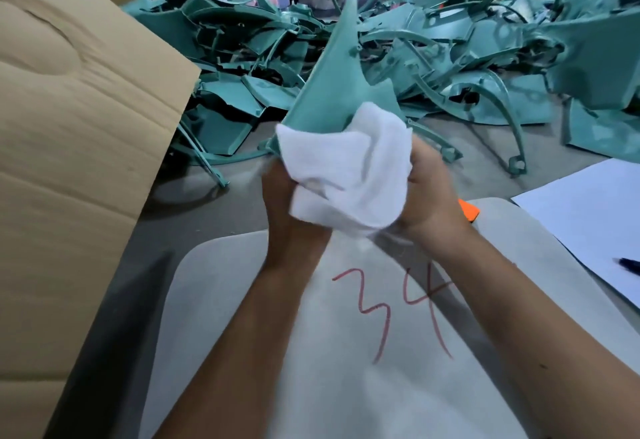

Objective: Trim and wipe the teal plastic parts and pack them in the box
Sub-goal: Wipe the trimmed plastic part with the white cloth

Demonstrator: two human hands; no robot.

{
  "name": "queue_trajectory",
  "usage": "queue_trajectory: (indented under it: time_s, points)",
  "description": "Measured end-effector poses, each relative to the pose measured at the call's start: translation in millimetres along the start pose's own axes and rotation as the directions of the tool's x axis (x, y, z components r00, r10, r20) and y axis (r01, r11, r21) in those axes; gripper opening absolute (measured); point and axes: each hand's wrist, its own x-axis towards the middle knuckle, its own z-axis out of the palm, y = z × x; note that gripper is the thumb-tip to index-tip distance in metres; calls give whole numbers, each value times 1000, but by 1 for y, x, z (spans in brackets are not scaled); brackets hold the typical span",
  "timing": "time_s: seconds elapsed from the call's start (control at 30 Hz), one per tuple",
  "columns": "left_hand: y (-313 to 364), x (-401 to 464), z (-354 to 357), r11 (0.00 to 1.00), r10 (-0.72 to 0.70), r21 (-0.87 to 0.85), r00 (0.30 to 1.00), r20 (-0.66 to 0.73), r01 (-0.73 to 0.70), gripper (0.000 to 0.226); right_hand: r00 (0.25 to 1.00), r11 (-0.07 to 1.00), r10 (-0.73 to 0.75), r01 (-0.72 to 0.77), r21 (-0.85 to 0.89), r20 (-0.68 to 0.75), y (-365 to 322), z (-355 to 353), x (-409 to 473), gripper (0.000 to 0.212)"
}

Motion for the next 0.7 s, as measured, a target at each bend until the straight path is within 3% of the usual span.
queue_trajectory:
  time_s: [0.07, 0.2, 0.3, 0.4, 0.5, 0.57, 0.63, 0.7]
  points:
    - [10, 3, 3, 999, 23, 34, 996, 83, -26, 45, 1000, 999, 23, -23, 38, -5, 2, -5, 5, 24]
    - [14, 9, -15, 987, -7, 161, 978, 210, -28, 37, 999, 964, 45, -36, 263, -29, -6, -11, -1, 36]
    - [13, 13, -24, 965, -33, 263, 982, 188, -18, 34, 998, 955, 25, -10, 297, -49, -8, -6, -2, 40]
    - [14, 14, -23, 982, -101, 177, 982, 162, 72, 37, 999, 941, 1, 18, 338, -54, -9, -4, -5, 44]
    - [17, 14, -25, 994, -112, 23, 986, 123, 110, 50, 960, 857, 216, -98, 505, -180, -9, -8, 3, 24]
    - [19, 13, -26, 995, -73, -58, 990, 123, 80, 55, 898, 818, 308, -81, 569, -315, -8, -17, 10, 10]
    - [17, 11, -24, 997, -57, -42, 993, 106, 62, 53, 884, 870, 274, -59, 489, -380, -3, -24, 16, 14]
    - [11, 10, -20, 997, -61, 50, 994, 94, 56, 43, 915, 819, 266, -48, 572, -304, -5, -18, 14, 24]
